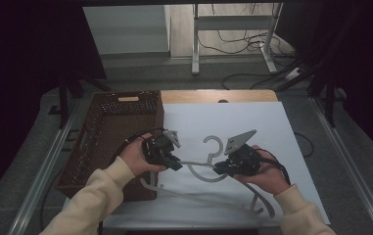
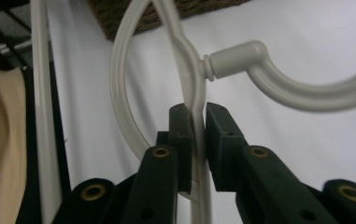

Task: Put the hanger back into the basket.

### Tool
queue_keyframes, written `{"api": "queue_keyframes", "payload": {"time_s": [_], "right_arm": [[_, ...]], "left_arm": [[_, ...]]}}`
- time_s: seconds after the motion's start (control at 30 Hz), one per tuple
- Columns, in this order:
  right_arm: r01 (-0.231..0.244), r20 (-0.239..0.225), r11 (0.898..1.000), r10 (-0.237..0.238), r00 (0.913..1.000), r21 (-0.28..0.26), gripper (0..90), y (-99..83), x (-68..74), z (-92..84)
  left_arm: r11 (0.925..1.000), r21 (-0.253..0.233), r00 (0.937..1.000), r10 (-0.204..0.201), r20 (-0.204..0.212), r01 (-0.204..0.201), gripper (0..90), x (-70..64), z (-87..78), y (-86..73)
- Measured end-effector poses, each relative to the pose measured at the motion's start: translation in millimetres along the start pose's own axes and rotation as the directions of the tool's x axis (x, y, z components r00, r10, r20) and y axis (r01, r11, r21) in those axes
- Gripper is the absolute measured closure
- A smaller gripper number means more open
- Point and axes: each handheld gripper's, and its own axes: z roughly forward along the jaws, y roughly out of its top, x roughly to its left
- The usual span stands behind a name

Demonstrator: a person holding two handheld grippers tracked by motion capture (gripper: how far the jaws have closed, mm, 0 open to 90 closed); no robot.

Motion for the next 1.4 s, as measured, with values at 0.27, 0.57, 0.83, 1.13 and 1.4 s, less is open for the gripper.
{"api": "queue_keyframes", "payload": {"time_s": [0.27, 0.57, 0.83, 1.13, 1.4], "right_arm": [[-0.051, 0.000, 0.998, 0.051, 0.9987, -0.038, 76.4, -3.3, -6.1, -3.1], [-0.100, -0.052, 0.987, 0.095, 0.9942, -0.124, 66.8, -6.2, -12.1, -11.5], [-0.183, -0.081, 0.947, 0.167, 0.9826, -0.266, 45.9, -13.5, -24.5, -36.2], [-0.279, -0.017, 0.883, 0.294, 0.9555, -0.376, 38.0, -41.1, -47.3, -65.0], [-0.345, 0.014, 0.832, 0.389, 0.9211, -0.435, 37.7, -71.3, -64.8, -82.0]], "left_arm": [[0.9987, -0.041, 0.9988, 0.029, -0.039, -0.030, 81.6, -7.7, -4.2, 0.5], [0.9940, -0.104, 0.9980, 0.026, -0.058, -0.032, 81.8, -11.3, -13.8, -2.2], [0.9875, -0.158, 0.9956, -0.013, -0.093, -0.001, 81.8, -8.9, -27.4, -12.3], [0.9728, -0.231, 0.9917, -0.047, -0.120, 0.018, 81.9, -9.3, -45.9, -22.6], [0.9502, -0.310, 0.9846, -0.078, -0.156, 0.026, 81.8, -8.0, -74.2, -35.4]]}}
